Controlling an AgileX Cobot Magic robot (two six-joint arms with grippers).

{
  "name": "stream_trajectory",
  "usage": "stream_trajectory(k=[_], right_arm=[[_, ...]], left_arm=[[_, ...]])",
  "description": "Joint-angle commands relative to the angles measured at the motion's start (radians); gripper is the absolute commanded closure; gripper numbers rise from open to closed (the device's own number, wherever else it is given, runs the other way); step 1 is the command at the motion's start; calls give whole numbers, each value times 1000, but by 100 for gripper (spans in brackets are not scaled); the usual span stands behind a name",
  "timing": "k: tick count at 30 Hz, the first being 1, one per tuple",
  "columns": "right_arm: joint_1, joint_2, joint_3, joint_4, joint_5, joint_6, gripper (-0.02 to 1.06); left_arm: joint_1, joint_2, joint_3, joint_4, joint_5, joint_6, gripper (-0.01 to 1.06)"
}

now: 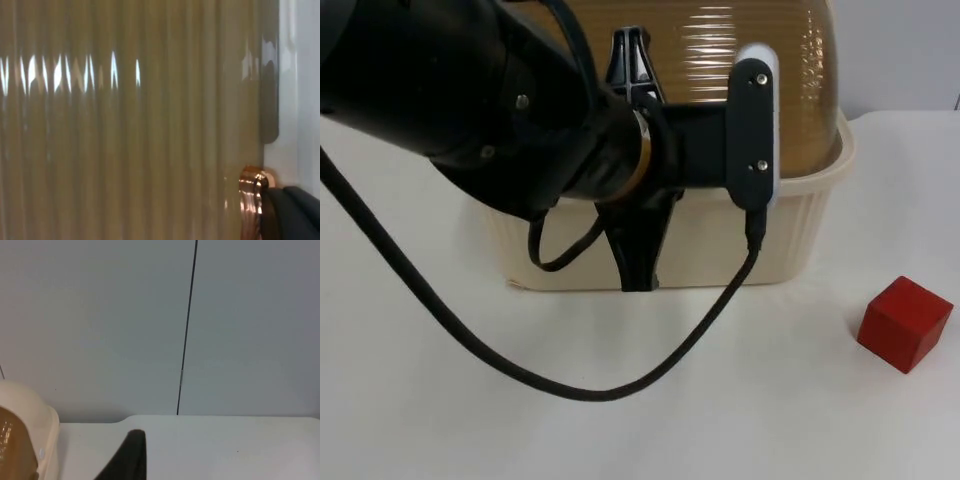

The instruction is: Open the box lid with the left hand, place the block into the box with the right hand, then close the box lid with the left hand.

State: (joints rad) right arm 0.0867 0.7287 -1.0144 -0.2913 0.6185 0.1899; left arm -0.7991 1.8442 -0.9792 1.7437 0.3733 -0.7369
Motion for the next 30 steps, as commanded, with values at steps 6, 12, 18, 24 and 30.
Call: stream_trajectory(k=[6,12,18,24,30], right_arm=[[4,0,-6,-17,-9,1,-1],[4,0,-6,-19,-9,1,-1],[4,0,-6,-19,-9,1,-1],[4,0,-6,-19,-9,1,-1],[4,0,-6,-19,-9,1,-1]], left_arm=[[9,11,-4,-30,0,3,105],[-54,-5,-4,-92,45,3,105],[-56,-1,-4,-88,56,3,105],[-14,5,-4,-53,29,3,105],[-14,5,-4,-64,13,3,105]])
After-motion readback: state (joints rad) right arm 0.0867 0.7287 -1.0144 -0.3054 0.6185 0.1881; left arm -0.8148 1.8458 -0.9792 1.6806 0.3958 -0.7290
